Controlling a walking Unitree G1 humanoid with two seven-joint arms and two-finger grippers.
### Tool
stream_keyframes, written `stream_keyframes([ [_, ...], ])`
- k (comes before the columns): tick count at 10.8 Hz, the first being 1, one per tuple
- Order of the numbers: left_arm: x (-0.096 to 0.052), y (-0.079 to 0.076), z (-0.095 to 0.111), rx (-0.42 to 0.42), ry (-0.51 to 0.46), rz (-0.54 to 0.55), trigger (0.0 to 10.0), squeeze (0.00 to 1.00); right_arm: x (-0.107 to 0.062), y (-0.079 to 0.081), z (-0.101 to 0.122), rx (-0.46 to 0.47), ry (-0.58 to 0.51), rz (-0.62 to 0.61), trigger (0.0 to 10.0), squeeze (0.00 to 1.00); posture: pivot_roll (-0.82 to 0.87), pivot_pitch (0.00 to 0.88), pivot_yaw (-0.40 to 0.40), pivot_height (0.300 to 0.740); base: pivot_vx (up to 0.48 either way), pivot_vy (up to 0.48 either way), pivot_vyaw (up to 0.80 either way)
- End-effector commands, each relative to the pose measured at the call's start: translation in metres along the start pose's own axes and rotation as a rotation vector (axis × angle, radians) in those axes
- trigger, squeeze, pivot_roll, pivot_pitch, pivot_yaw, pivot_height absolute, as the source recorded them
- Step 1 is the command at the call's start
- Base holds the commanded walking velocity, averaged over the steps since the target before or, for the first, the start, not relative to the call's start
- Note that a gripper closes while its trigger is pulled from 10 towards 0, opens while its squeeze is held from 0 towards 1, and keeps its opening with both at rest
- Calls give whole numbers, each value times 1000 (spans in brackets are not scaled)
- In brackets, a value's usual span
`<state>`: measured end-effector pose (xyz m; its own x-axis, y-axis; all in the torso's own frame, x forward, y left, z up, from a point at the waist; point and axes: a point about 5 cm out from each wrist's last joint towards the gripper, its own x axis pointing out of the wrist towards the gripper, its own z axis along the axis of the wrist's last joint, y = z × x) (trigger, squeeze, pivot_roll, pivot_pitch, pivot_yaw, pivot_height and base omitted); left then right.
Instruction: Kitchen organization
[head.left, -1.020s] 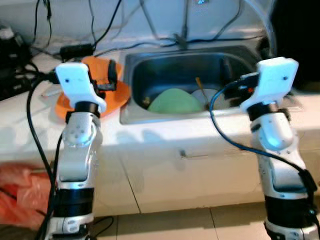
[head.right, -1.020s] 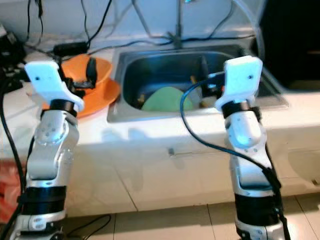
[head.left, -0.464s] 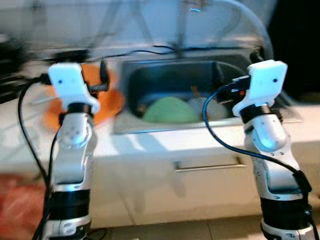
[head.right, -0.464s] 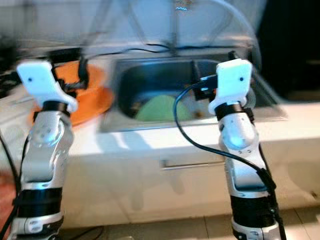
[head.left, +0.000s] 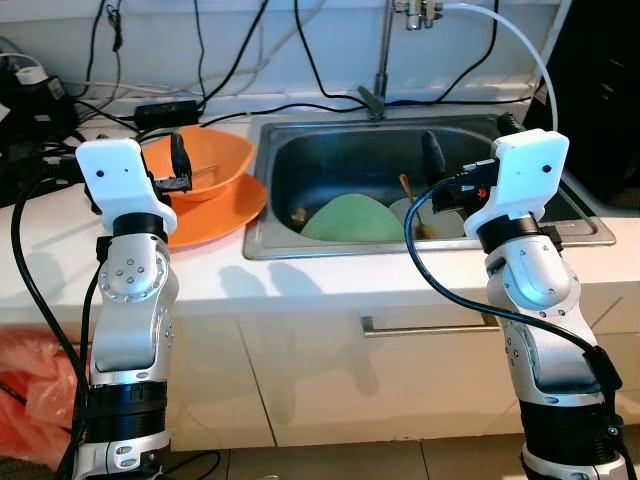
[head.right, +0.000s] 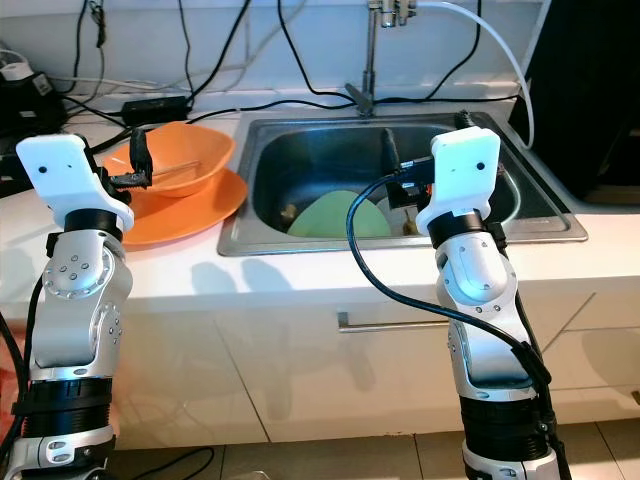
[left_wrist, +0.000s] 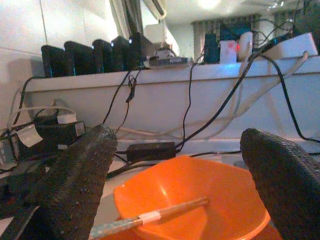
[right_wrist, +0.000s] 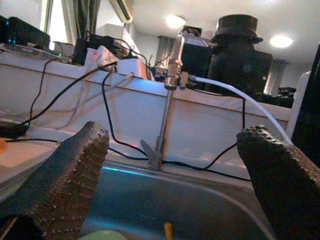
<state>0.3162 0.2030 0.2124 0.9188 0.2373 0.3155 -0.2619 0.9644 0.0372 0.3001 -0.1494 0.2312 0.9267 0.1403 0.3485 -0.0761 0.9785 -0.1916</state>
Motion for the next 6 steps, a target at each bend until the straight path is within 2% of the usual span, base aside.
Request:
stream_keyframes([
  [1,3,5,0,6,-2,30,10000,0,1,-1,4,7,-15,-5,10000,0,109,0,54,740,0,0,0],
  [2,5,7,1,5,-4,39,10000,0,1,-1,4,8,-15,-4,10000,0,109,0,55,740,0,0,0],
  [4,8,21,-5,-2,27,110,10000,0,0,1,3,5,-13,-4,10000,0,109,0,60,740,0,0,0],
  [6,10,37,-2,15,15,180,10000,0,-1,-1,1,0,-6,-3,10000,0,116,0,58,740,0,0,0],
])
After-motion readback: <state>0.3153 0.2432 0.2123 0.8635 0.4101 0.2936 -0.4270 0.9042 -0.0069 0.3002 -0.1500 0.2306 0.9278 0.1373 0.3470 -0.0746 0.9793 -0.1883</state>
